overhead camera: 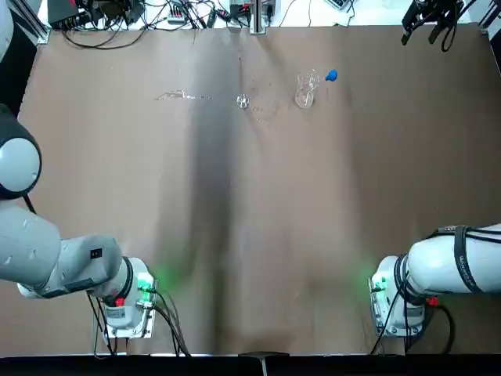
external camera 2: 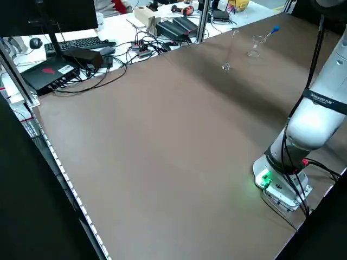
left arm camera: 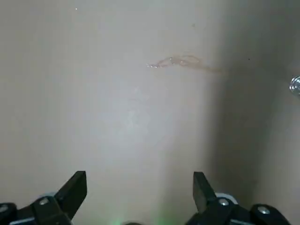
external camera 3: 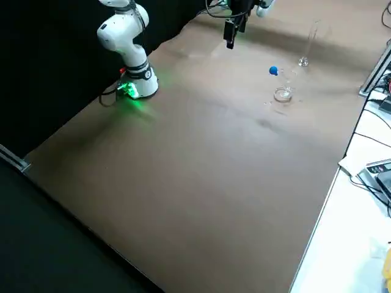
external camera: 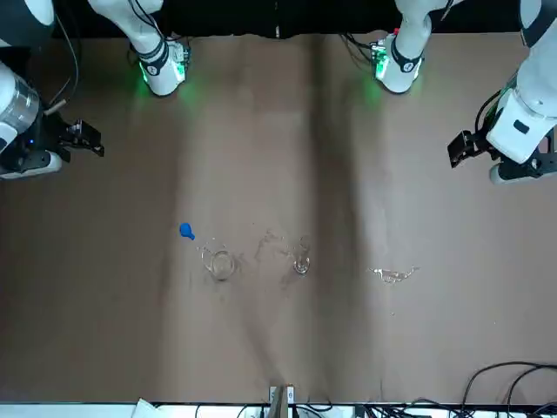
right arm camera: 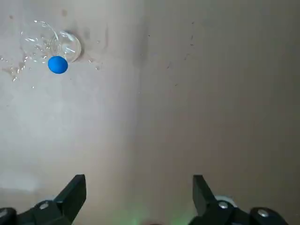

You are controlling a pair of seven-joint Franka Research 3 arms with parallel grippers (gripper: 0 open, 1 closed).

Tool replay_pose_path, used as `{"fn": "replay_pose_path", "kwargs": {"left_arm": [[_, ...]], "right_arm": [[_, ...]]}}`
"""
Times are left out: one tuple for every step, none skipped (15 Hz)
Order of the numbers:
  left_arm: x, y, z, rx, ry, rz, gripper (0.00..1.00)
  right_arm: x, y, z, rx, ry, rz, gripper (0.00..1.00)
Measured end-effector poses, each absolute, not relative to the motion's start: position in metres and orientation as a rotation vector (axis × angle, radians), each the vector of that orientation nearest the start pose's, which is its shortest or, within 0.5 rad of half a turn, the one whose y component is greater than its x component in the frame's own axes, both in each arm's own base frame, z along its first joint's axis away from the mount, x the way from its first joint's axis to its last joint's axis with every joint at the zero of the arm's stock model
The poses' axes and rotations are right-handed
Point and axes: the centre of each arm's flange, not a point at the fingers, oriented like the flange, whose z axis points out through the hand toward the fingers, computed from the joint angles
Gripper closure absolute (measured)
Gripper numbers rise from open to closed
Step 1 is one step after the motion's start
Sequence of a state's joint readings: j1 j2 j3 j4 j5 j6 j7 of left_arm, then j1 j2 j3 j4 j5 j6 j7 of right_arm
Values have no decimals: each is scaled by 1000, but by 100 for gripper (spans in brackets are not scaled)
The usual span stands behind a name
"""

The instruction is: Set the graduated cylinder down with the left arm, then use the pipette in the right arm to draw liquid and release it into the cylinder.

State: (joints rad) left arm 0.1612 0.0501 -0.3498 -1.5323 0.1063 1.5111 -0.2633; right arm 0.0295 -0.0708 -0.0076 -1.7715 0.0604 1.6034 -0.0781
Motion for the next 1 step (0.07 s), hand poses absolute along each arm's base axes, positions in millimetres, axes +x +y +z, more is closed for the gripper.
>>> {"fn": "replay_pose_path", "kwargs": {"left_arm": [[556, -88, 612, -3039, -101, 73, 0]], "right_arm": [[528, 17, 571, -3071, -143, 147, 0]]}}
